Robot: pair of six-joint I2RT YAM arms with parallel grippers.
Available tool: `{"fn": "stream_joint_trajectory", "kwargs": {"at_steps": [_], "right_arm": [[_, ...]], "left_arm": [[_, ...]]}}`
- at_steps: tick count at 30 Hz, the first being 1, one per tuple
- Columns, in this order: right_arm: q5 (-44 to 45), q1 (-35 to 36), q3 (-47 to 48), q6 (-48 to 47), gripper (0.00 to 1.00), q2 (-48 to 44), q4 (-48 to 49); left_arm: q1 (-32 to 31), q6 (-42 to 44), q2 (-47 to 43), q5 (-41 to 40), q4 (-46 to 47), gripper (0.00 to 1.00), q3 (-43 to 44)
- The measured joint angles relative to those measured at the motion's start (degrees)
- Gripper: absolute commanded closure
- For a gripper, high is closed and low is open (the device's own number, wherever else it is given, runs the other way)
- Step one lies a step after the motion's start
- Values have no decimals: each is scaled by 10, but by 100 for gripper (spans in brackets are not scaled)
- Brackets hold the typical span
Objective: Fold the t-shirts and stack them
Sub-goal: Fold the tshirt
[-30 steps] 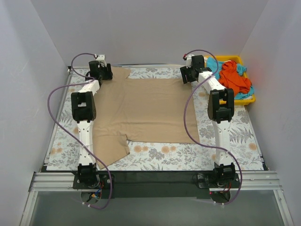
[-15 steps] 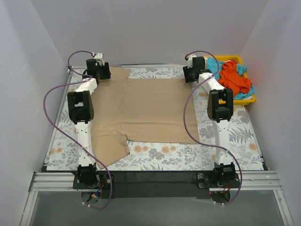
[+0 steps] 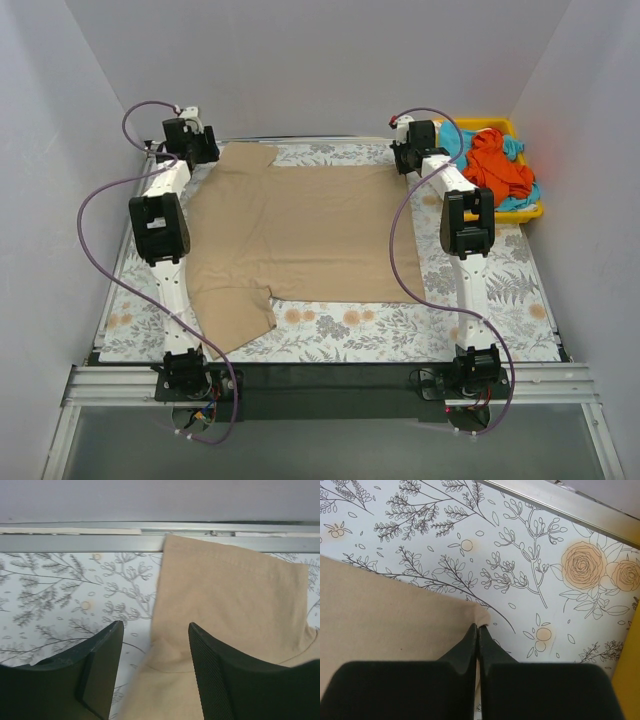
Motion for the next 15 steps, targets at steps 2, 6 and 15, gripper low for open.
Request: {"fn": "stream_joint_trajectory", "kwargs": {"at_steps": [2, 6, 15], "right_arm": [[-3, 0, 0, -1, 99, 0, 0], [-9, -1, -1, -3, 99, 0, 1], [-14, -2, -5, -11, 99, -2, 5]], "left_arm": [[11, -3, 13, 4, -19, 48, 36], [28, 1, 27, 16, -42, 47, 79], [24, -5, 64, 53, -57, 47, 96]]}}
